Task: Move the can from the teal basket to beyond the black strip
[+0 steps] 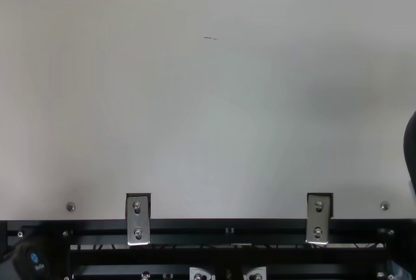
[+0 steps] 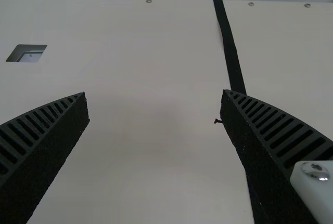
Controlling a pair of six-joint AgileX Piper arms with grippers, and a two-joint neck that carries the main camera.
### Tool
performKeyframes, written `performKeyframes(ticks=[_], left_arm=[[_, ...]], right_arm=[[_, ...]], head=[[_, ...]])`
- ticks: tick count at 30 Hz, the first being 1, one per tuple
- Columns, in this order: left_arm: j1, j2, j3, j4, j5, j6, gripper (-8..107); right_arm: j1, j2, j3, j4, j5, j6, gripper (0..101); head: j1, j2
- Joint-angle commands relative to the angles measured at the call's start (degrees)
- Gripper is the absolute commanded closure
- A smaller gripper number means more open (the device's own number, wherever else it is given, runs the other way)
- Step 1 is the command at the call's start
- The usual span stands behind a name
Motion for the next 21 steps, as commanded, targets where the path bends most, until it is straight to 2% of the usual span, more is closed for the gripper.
performKeyframes(ticks=[1, 7, 15, 19, 21], left_arm=[[-0.21, -2.35, -0.19, -3.99, 3.59, 5.5, 89], [-1.05, -7.6, -0.26, -8.65, 11.75, 13.01, 89], [-3.51, -13.47, 0.26, -11.31, 21.89, 19.96, 89], [-5.32, -16.08, 1.47, -11.77, 25.63, 23.05, 89], [-6.58, -17.83, 2.6, -10.43, 25.73, 24.18, 89]], right_arm=[[0.0, 0.0, 0.0, 0.0, 0.0, 0.0, 0], [0.0, 0.0, 0.0, 0.0, 0.0, 0.0, 0], [0.0, 0.0, 0.0, 0.0, 0.0, 0.0, 0], [0.0, 0.0, 0.0, 0.0, 0.0, 0.0, 0], [0.0, 0.0, 0.0, 0.0, 0.0, 0.0, 0]], head=[[-2.42, 0.62], [-2.42, 0.62], [-2.42, 0.62], [-2.42, 0.62], [-2.42, 0.62]])
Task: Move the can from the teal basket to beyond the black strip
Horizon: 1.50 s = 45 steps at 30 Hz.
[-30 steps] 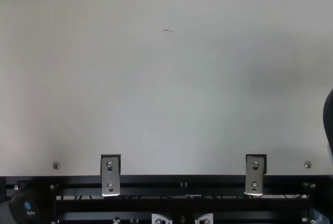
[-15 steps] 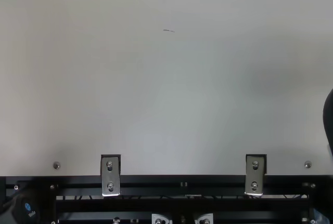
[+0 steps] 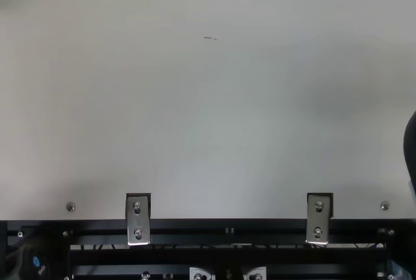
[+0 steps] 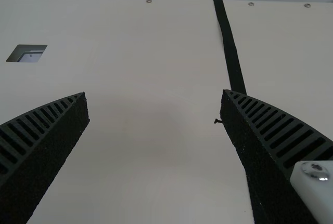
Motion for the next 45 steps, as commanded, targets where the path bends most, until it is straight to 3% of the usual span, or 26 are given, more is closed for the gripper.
performKeyframes(ticks=[1, 17, 28, 45], left_arm=[[-1.44, -1.99, 1.16, 2.19, -0.24, 1.45, 89], [-1.28, -1.94, 0.99, 1.86, 0.93, 1.38, 89], [0.63, 1.24, -2.82, -5.86, 14.12, -1.54, 89], [-1.65, 7.86, 2.82, -16.84, 14.12, -0.99, 89]], right_arm=[[0.0, 0.0, 0.0, 0.0, 0.0, 0.0, 0], [0.0, 0.0, 0.0, 0.0, 0.0, 0.0, 0], [0.0, 0.0, 0.0, 0.0, 0.0, 0.0, 0], [0.0, 0.0, 0.0, 0.0, 0.0, 0.0, 0]], head=[[-2.13, 0.62], [-2.13, 0.62], [-2.13, 0.62], [-2.13, 0.62]])
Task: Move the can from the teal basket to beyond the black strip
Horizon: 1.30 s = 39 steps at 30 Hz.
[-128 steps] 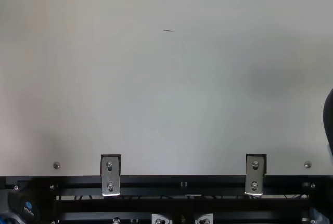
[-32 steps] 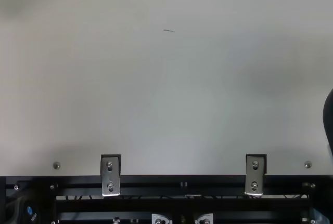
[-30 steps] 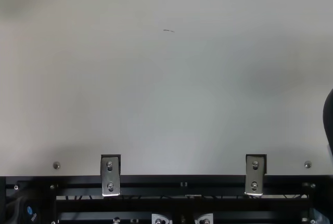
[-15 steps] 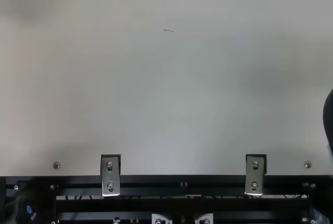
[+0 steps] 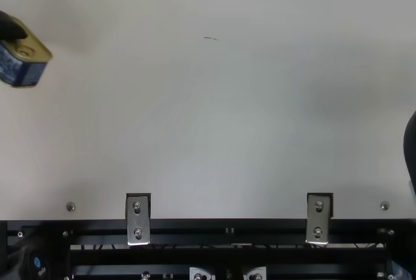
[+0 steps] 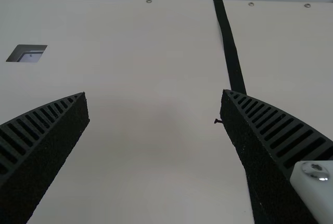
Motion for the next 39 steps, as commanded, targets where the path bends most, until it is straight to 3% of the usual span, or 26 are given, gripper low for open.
performKeyframes(ticks=[1, 10, 39], left_arm=[[-0.38, 0.5, 0.64, -1.96, 0.13, 0.35, 89], [-2.78, 2.45, 4.96, -9.11, 0.13, 3.18, 89], [-4.6, 3.93, 7.82, -12.57, 0.13, 4.86, 89]], right_arm=[[0.0, 0.0, 0.0, 0.0, 0.0, 0.0, 0], [0.0, 0.0, 0.0, 0.0, 0.0, 0.0, 0], [0.0, 0.0, 0.0, 0.0, 0.0, 0.0, 0]], head=[[-2.13, 0.62], [-2.13, 0.62], [-2.13, 0.62]])
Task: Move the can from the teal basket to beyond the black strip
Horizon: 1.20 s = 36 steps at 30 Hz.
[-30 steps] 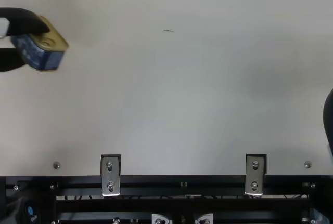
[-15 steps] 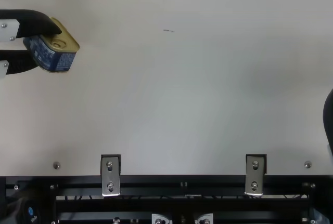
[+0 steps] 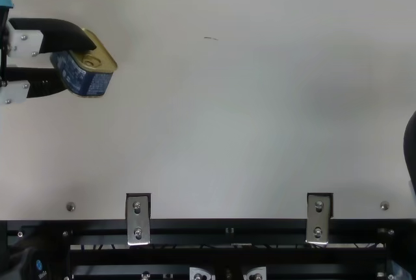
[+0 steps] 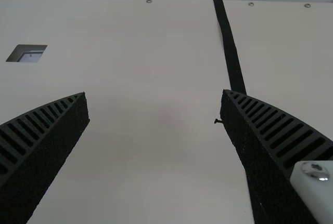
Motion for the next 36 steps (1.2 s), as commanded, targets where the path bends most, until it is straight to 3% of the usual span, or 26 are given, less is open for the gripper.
performKeyframes(ticks=[1, 27, 36], left_arm=[[0.0, 0.0, 0.0, 0.0, 0.0, 0.0, 89], [0.04, 0.06, -0.07, 0.02, -0.08, 0.02, 89], [-3.13, -4.39, -0.84, 1.76, -4.21, 2.97, 89]], right_arm=[[0.0, 0.0, 0.0, 0.0, 0.0, 0.0, 0], [0.0, 0.0, 0.0, 0.0, 0.0, 0.0, 0], [0.0, 0.0, 0.0, 0.0, 0.0, 0.0, 0]], head=[[-2.13, 0.62], [-2.13, 0.62], [-2.13, 0.62]])
